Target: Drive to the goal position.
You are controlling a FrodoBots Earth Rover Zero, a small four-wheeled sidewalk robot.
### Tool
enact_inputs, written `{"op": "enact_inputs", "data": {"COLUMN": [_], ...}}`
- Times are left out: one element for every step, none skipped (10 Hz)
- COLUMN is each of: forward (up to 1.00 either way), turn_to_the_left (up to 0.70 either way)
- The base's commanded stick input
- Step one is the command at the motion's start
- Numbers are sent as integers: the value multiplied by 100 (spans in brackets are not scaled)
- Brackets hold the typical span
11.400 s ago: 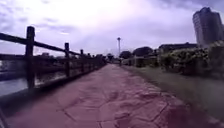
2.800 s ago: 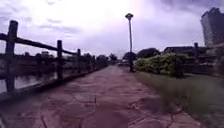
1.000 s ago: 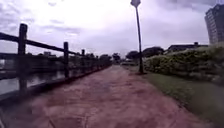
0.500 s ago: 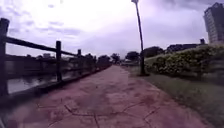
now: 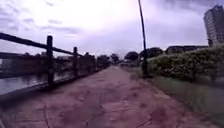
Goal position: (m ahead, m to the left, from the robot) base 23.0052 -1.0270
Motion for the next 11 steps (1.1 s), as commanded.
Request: {"op": "enact_inputs", "data": {"forward": [100,100,100,100,100,100,100,100,100,100,100], "turn_to_the_left": [0,0,0,0,0,0,0,0,0,0,0]}}
